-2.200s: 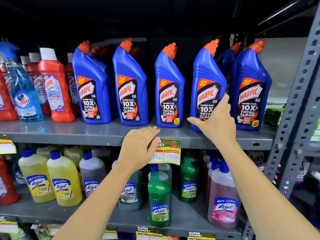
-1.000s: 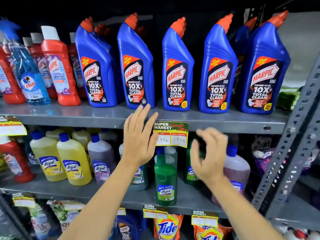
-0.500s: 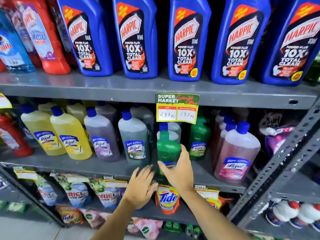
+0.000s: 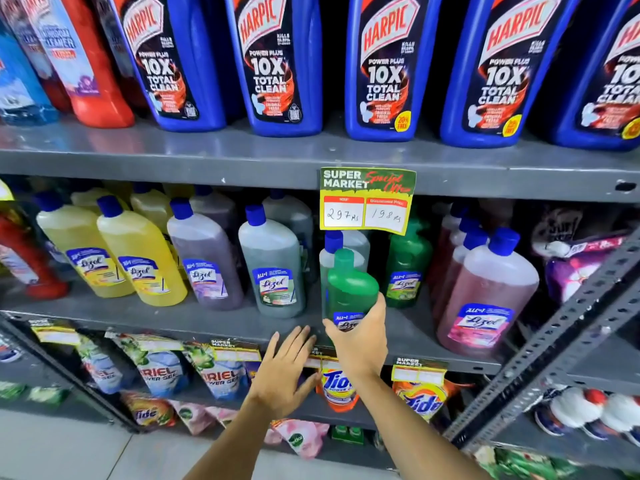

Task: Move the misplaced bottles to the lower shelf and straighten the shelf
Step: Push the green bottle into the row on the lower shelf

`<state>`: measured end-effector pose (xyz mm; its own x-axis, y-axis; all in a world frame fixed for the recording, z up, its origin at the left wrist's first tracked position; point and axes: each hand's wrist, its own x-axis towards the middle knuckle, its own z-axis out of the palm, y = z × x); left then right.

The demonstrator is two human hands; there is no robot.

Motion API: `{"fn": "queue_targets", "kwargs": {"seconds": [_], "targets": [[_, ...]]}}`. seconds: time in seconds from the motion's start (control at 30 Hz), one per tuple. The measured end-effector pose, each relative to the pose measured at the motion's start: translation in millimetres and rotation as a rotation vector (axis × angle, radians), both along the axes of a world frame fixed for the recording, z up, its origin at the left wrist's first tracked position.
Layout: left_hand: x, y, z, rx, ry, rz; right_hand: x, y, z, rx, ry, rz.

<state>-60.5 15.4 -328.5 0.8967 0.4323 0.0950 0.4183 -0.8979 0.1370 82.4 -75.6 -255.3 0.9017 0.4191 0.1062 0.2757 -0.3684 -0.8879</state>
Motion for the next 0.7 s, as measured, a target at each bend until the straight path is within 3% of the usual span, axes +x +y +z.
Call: {"fn": "queue_targets", "kwargs": {"seconds": [0.33,0.7], "targets": [[2.4,-5.4,3.1,0.003,0.03,0.038,69.4,-46.4,-0.5,0.025,0.015,-0.081],[1.1,-5.5,6.3,0.01,0.04,0.026,65.1,-51.6,-19.7,0.013,0.003,-0.081]]}}
